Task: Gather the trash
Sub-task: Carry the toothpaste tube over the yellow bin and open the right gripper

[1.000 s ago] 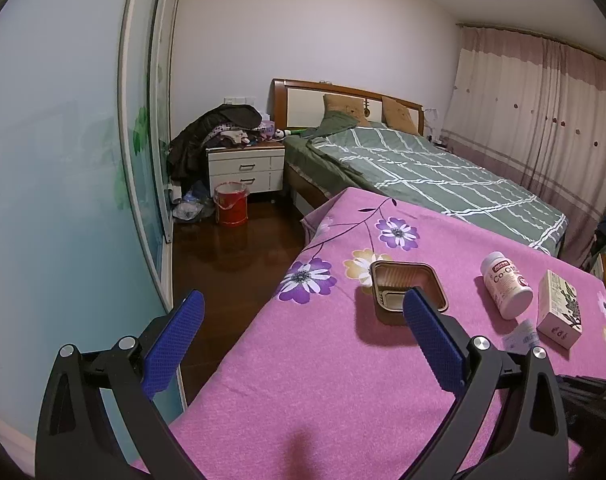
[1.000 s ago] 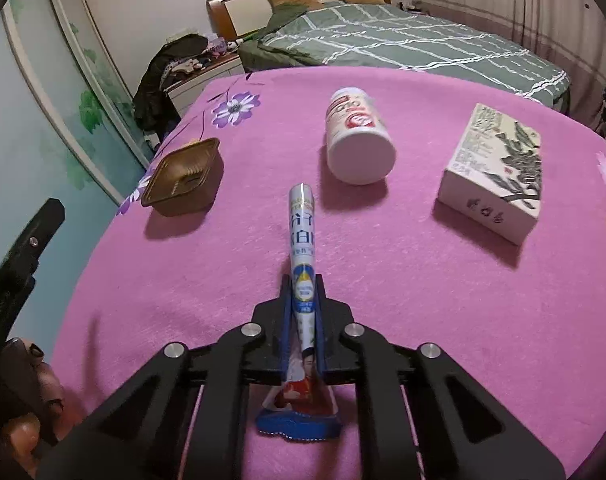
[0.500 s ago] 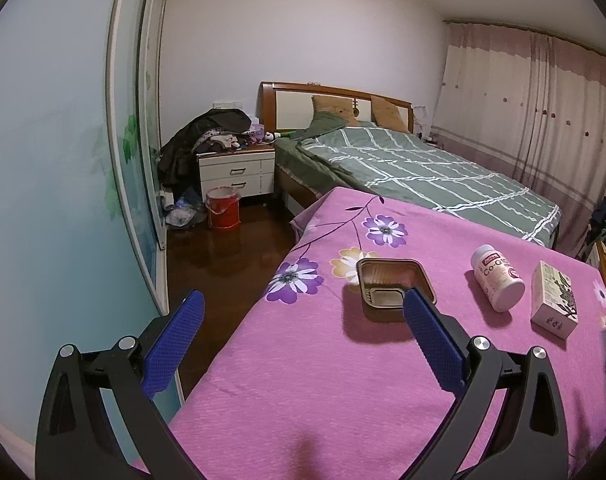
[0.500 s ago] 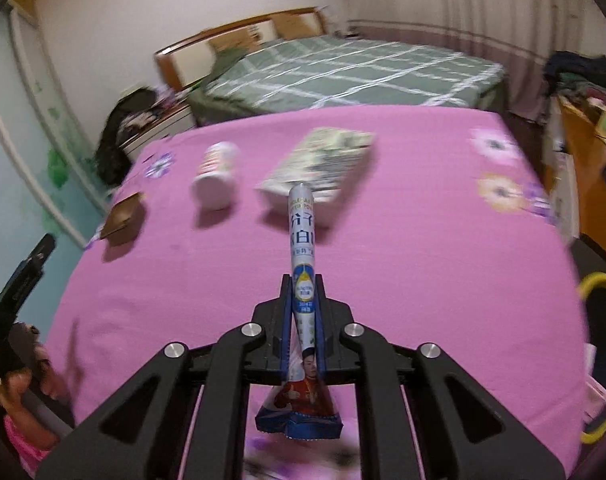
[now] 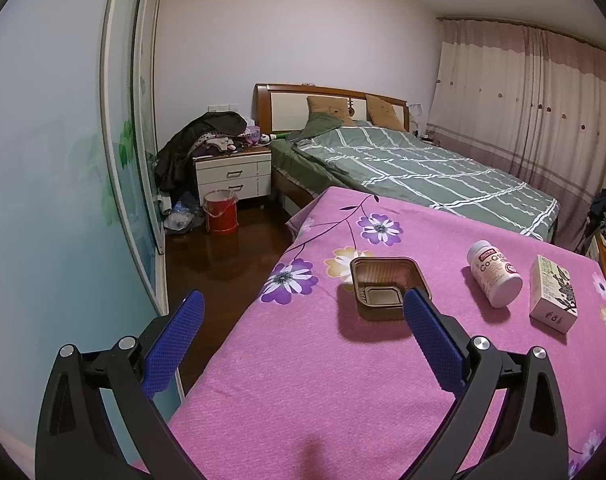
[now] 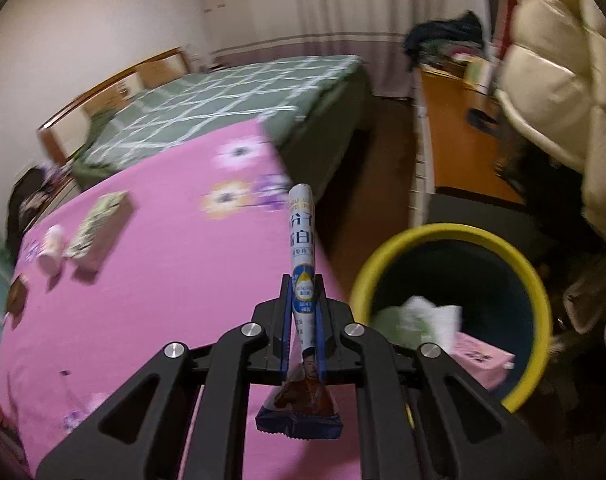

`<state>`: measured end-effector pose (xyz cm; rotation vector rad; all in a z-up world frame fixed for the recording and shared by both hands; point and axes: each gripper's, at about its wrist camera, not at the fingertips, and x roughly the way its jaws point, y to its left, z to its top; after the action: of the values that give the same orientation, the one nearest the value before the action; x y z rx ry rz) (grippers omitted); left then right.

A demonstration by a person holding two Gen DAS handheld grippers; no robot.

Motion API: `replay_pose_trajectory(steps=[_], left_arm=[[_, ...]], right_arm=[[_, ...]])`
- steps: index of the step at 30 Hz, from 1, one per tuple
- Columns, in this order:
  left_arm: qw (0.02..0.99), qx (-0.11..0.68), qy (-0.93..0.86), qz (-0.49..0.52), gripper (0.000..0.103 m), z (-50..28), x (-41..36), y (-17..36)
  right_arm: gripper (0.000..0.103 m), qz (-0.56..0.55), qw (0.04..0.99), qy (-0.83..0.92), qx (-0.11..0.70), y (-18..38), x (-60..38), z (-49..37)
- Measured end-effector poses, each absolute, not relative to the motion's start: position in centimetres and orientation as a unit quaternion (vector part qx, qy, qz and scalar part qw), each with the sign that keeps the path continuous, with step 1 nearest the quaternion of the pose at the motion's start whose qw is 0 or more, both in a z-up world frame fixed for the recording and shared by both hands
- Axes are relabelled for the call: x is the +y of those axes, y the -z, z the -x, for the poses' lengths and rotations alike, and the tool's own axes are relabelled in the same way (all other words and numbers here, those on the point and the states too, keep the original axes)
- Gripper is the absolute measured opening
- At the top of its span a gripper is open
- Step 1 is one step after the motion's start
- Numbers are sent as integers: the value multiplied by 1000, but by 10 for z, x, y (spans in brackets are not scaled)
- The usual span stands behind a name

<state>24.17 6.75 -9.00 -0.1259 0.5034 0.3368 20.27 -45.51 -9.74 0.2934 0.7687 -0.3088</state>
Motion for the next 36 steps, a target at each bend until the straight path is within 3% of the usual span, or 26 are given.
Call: replay_pose_trajectory(steps=[11, 12, 16, 19, 25, 36], left_arm=[[953, 248, -166, 58, 98, -242, 66, 91], [953, 248, -166, 58, 98, -242, 66, 91], [953, 248, -166, 57, 98, -242, 66, 91], [953, 248, -165, 58, 98, -243, 65, 91], [953, 248, -165, 56, 98, -243, 64, 92], [947, 289, -140, 24, 98, -258, 43, 96]], right_arm=[[11, -165, 873, 240, 392, 126, -531, -184], [13, -166, 871, 242, 393, 128, -534, -183], [35, -163, 869, 256, 391, 130, -539, -180], [37, -168, 872, 252, 384, 126, -537, -180], [43, -158, 893, 208, 366, 109, -505, -199], [44, -94, 933, 55, 343, 82, -386, -282]])
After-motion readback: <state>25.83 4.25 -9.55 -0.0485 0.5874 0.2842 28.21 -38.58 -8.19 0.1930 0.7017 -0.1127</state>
